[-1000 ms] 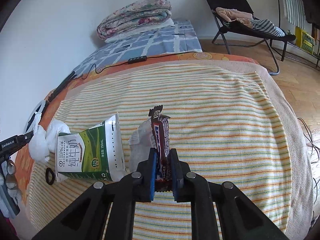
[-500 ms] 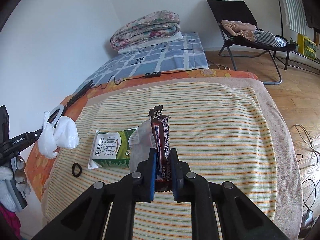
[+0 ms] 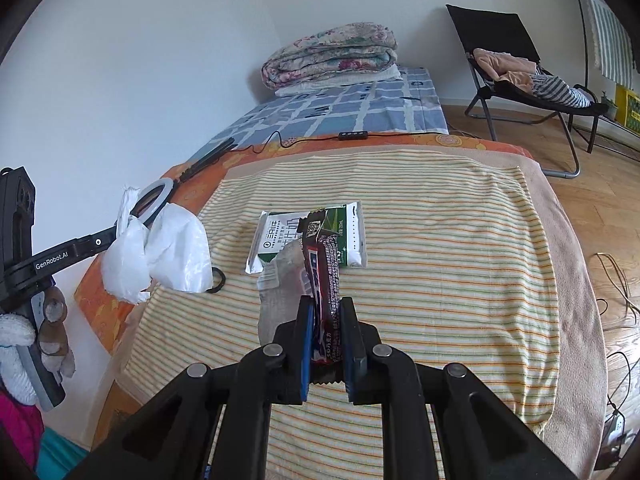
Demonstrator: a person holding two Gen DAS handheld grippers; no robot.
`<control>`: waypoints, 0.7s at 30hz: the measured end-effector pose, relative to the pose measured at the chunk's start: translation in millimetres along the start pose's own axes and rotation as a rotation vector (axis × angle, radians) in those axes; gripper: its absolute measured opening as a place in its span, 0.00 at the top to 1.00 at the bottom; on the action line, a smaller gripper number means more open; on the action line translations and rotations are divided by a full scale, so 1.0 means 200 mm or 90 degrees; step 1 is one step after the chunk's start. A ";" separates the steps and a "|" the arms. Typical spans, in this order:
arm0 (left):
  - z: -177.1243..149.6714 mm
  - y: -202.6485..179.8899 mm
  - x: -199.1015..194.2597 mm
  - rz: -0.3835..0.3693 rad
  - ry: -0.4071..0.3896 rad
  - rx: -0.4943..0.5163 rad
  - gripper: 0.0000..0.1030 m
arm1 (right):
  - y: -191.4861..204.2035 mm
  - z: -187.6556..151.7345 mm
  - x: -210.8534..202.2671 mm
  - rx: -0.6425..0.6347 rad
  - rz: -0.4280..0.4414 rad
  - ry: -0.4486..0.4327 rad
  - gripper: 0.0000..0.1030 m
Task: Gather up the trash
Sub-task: 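Carry the plastic bag and candy bar over the blue basket with both tools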
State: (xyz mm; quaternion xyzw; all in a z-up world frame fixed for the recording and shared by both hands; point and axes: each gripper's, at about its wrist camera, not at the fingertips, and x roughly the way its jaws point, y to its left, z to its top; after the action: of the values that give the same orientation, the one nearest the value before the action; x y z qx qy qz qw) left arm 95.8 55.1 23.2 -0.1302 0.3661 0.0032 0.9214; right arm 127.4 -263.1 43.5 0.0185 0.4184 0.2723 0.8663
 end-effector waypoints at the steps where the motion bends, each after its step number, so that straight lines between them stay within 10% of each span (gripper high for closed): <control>1: -0.02 -0.01 -0.02 -0.002 0.001 0.004 0.93 | 0.01 -0.02 -0.02 -0.002 0.002 0.001 0.90; 21: -0.59 -0.11 -0.26 -0.034 0.080 0.029 0.93 | 0.15 -0.48 -0.27 -0.036 0.055 0.057 0.89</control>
State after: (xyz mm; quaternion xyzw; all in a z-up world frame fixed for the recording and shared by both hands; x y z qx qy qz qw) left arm -18.7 10.5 -19.1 -0.1190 0.4199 -0.0377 0.8990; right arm 16.3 -282.4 28.4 -0.0005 0.4478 0.3219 0.8342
